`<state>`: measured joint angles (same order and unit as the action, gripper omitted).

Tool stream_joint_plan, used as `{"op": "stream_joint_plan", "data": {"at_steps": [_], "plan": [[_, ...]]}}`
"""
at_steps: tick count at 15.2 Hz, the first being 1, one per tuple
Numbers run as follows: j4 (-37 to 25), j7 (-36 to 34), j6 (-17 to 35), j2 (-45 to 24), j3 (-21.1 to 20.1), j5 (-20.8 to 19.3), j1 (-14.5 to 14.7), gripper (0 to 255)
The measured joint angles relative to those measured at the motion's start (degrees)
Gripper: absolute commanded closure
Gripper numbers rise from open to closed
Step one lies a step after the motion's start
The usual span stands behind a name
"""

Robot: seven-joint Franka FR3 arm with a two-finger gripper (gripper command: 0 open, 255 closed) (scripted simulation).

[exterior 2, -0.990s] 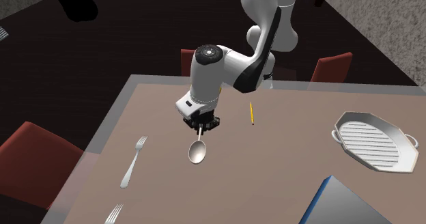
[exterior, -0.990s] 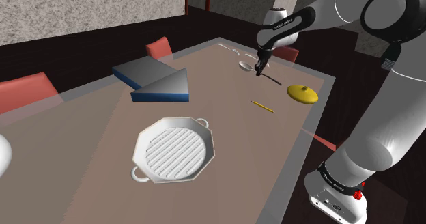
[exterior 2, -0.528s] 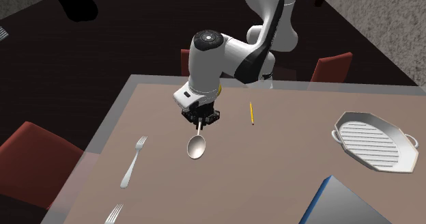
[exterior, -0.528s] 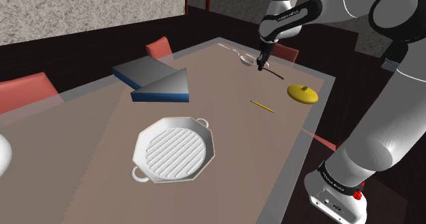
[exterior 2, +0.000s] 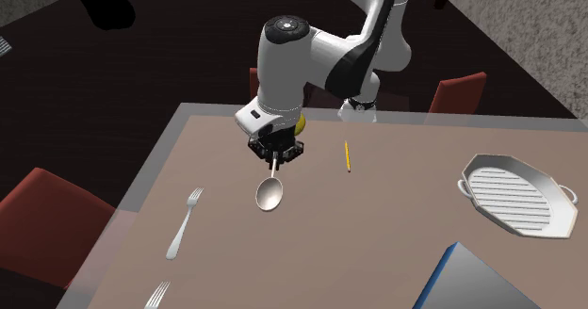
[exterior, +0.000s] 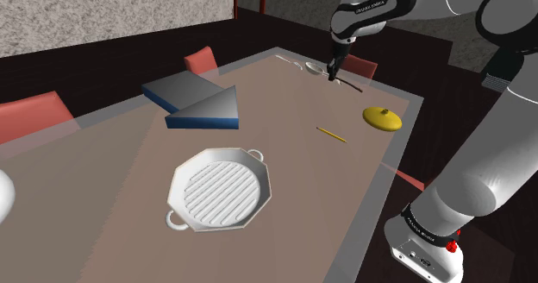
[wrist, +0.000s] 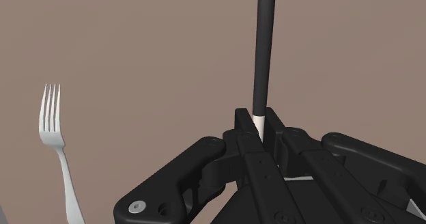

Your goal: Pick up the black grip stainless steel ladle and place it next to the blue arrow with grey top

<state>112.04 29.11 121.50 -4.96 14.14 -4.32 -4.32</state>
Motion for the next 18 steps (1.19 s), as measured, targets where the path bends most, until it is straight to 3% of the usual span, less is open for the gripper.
{"op": "stream_joint_plan", "data": {"at_steps": [4, 18], "plan": [[-1.0, -0.6, -2.2, 1.1, -0.3, -0.3, 0.4, 255], [13.1, -19.7, -2.6, 13.9, -9.7, -3.4, 8.8, 255]]}}
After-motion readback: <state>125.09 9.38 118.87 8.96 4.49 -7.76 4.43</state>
